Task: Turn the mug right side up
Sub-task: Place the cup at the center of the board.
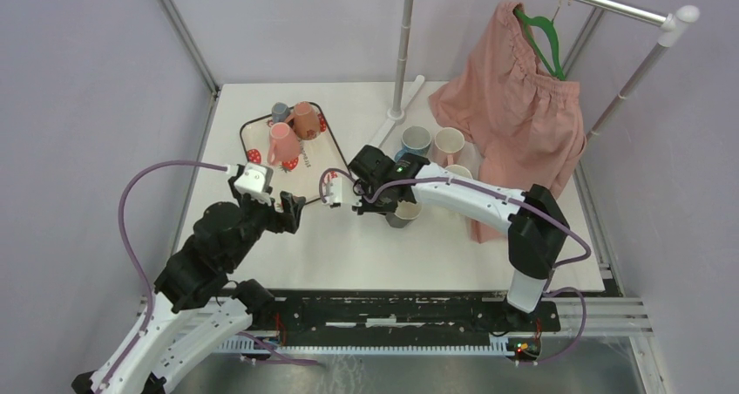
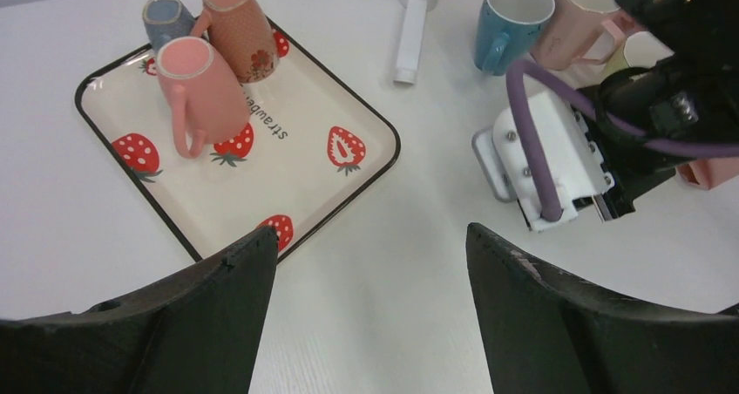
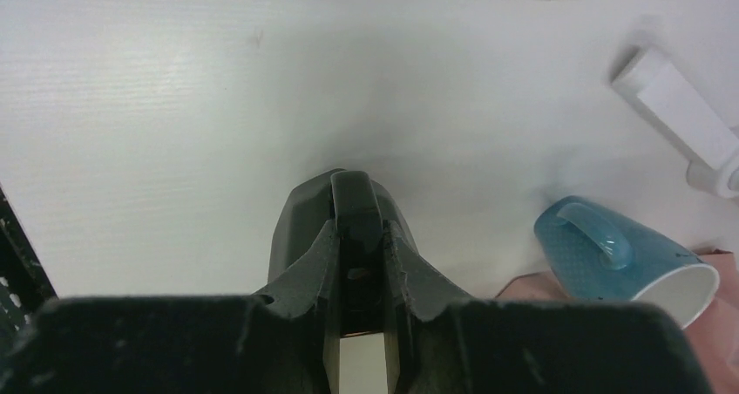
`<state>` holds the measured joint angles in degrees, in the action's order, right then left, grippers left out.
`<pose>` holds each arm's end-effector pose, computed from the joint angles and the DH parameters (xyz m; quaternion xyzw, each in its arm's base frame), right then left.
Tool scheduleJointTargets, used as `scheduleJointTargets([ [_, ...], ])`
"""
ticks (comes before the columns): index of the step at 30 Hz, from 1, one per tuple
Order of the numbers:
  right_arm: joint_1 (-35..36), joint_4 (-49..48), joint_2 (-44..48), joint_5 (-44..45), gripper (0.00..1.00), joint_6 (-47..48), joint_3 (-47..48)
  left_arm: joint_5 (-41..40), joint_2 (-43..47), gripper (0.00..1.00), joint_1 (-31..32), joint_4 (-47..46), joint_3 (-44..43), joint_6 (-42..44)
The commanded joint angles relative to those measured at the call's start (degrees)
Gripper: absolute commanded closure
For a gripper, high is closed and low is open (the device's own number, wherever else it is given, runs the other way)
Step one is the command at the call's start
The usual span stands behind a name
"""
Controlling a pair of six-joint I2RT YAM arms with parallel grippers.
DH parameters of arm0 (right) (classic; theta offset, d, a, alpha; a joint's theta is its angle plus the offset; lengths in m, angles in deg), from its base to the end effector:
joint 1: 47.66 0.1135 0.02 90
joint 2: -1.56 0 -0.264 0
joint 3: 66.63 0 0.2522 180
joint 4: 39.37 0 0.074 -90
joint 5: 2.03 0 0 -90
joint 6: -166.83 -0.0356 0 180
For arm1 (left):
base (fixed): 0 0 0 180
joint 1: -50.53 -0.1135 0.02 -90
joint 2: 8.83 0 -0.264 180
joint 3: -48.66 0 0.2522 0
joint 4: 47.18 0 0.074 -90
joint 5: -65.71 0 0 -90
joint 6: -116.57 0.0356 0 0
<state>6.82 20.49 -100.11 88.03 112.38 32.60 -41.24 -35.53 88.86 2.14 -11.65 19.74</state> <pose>0.2187 0.3063 0.2643 -0.6866 0.6865 0.0389 0.2362 0.0835 -0.0528 0.3425 0.1284 0.7830 -0.1209 0.5966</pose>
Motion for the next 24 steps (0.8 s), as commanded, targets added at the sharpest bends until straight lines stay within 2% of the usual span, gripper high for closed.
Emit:
scheduleJointTargets([
  [1, 1.3, 4.67, -0.12, 4.89, 1.0, 3.65, 2.34, -3.44, 2.24, 0.14, -0.09, 0.35, -2.84, -2.6],
  [8, 2.11, 6.36, -1.4, 4.28, 1.0, 4.02, 1.89, -4.31, 3.23, 0.12, -0.09, 1.17, -3.11, -2.41],
  [16, 2.71, 6.93, -3.36, 4.31, 0.92, 3.74, 0.2, -3.81, 2.43, 0.11, -0.09, 0.91, -2.82, -2.11],
  [24, 2.94, 7.37, -3.87, 4.27, 0.69, 1.91, 1.23, -2.18, 1.56, 0.11, -0.09, -0.04, -2.15, -1.74],
])
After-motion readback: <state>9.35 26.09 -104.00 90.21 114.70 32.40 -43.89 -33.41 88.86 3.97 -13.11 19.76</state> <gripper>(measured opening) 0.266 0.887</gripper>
